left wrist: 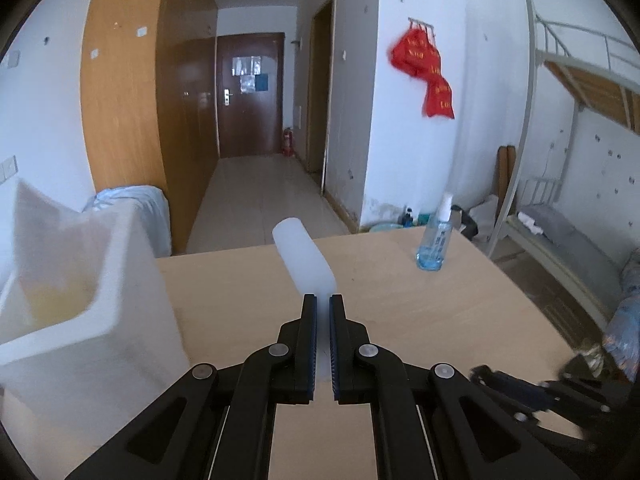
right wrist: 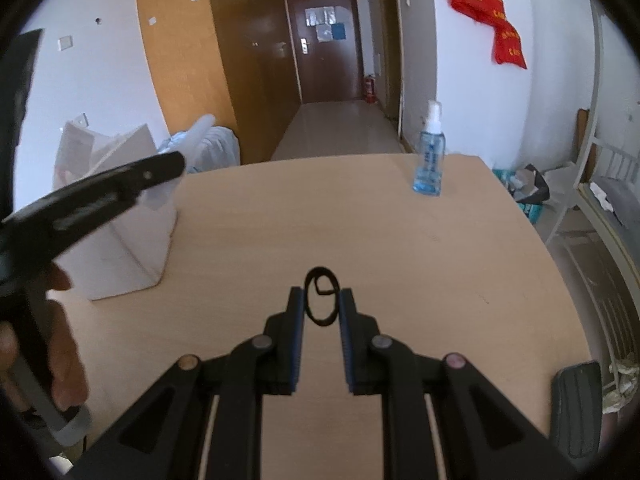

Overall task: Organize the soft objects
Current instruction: 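Carry the white tube and black ring over the white foam box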

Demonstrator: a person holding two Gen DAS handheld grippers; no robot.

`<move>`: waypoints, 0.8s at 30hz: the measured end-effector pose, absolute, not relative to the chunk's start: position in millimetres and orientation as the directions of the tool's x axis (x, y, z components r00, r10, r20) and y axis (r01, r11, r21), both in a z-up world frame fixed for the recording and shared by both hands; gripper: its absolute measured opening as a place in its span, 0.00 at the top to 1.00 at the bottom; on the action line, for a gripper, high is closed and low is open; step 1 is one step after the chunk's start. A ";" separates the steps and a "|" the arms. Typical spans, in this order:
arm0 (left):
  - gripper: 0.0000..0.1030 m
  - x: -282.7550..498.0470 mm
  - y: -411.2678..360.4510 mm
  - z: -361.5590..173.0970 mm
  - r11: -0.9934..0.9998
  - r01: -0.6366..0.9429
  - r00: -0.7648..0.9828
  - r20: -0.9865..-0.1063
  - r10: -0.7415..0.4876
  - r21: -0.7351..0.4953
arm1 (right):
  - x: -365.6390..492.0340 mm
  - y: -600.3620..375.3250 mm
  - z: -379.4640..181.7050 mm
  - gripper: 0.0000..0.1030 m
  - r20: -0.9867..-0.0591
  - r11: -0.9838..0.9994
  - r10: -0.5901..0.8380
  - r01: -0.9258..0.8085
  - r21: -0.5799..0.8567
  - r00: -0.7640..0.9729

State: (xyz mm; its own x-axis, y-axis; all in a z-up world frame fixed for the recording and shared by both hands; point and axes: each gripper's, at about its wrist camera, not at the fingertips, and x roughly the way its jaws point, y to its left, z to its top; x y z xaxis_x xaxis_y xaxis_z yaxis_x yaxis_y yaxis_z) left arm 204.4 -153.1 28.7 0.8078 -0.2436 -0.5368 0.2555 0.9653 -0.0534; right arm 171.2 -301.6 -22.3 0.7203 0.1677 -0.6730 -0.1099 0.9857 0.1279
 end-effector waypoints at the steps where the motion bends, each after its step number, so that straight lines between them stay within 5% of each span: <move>1: 0.95 197.7 -147.1 33.8 0.965 0.255 0.814 -0.526 -0.249 -0.062 | 170.2 -299.1 -20.8 0.81 -0.671 0.985 0.172 -0.117 0.126 0.721; 24: 0.95 114.6 -57.0 87.3 0.991 0.112 0.902 -0.411 -0.134 -0.077 | 146.0 -215.7 52.2 0.80 -0.546 0.944 0.312 -0.318 0.086 0.778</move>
